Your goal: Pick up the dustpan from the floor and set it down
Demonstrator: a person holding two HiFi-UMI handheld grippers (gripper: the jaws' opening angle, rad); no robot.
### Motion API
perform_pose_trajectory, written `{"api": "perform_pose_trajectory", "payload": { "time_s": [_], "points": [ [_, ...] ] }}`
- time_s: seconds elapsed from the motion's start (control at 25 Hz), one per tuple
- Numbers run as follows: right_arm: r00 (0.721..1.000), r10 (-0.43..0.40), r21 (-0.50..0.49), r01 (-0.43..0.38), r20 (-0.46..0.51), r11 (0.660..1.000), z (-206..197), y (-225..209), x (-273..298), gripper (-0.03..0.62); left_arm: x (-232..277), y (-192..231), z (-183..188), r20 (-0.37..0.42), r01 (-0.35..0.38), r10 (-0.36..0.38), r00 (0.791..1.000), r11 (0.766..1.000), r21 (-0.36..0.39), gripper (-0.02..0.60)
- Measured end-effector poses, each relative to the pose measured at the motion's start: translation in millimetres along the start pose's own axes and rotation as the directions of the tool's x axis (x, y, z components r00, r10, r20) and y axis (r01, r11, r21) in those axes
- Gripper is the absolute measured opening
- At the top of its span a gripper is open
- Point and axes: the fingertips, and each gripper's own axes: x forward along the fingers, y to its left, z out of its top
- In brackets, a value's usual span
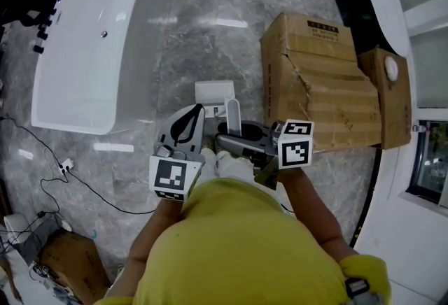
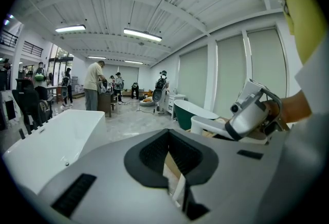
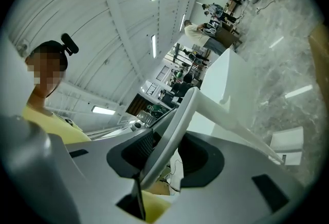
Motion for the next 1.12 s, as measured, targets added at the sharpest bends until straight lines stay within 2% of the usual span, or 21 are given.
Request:
{"api": "perform_pose_trajectory", "payload": {
  "time_s": [0.36,0.8,1.12],
  "points": [
    [1.000,-0.004,0.001,0.004,-0.010,1.000,0,-10,1,0.167,0,1,-3,-0.009,-0.002,0.002,1.000,1.000,-0.002,0.002],
    [0.997,-0.076,0.050,0.075,0.007,0.996,-14,-85,11,0.166,10,8,-14,-0.045,-0.002,0.001,0.999,1.000,-0.011,0.002],
    [0.990,-0.141,0.061,0.143,-0.027,0.988,-34,-138,16,0.160,12,10,-22,-0.066,-0.006,0.005,0.998,1.000,-0.020,0.002]
  ]
}}
